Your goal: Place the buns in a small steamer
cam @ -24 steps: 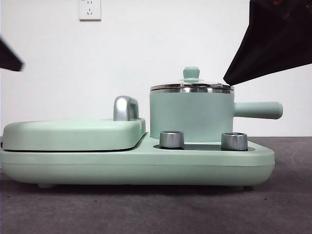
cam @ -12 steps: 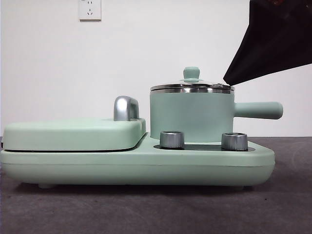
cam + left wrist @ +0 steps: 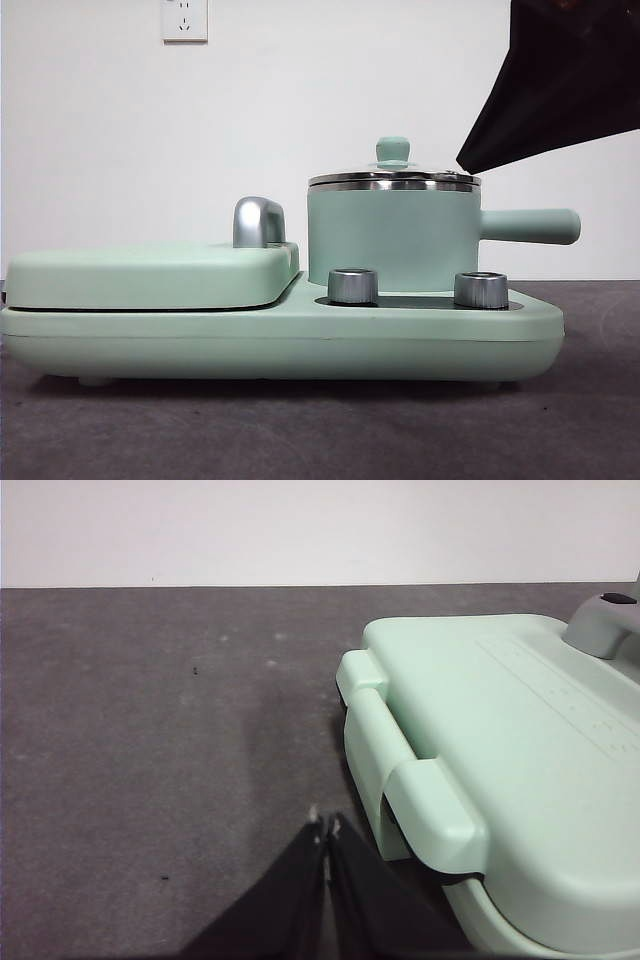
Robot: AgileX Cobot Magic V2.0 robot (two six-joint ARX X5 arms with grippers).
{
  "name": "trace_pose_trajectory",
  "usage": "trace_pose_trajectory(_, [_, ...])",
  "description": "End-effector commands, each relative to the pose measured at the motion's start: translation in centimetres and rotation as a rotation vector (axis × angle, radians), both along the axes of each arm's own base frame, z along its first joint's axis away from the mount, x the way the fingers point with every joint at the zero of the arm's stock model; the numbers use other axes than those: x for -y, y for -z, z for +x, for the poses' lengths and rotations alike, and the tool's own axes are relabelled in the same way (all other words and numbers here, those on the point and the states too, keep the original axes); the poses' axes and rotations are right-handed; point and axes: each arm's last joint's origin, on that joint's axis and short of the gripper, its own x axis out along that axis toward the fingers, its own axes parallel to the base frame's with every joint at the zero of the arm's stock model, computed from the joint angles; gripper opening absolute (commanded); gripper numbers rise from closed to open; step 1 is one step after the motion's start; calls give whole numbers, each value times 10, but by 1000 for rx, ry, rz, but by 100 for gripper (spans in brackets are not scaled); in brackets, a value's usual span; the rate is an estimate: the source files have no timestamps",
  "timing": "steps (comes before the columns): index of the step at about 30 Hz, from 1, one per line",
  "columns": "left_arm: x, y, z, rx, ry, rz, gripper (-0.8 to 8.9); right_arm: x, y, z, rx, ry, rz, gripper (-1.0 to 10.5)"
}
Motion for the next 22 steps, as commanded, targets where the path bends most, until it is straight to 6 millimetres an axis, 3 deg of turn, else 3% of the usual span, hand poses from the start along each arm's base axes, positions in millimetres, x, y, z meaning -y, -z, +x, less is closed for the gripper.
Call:
trace_pose_trajectory(1, [0, 6, 1, -11, 1, -6, 7, -2, -1, 0, 0, -1, 10, 19])
trace_pose_trajectory(9, [0, 6, 1, -11, 1, -6, 7, -2, -2, 2, 42, 16, -4, 18])
trace_pose_trajectory(13, [0, 6, 1, -11, 1, -6, 7, 4, -8, 1, 206, -36, -83, 18])
trace_pose_trajectory(17, [0, 6, 1, -11, 1, -6, 7, 23, -6, -1, 388, 51, -78, 18])
trace_pose_trajectory(22, [0, 6, 1, -11, 1, -6, 7, 60, 19, -13, 554, 258, -15, 18])
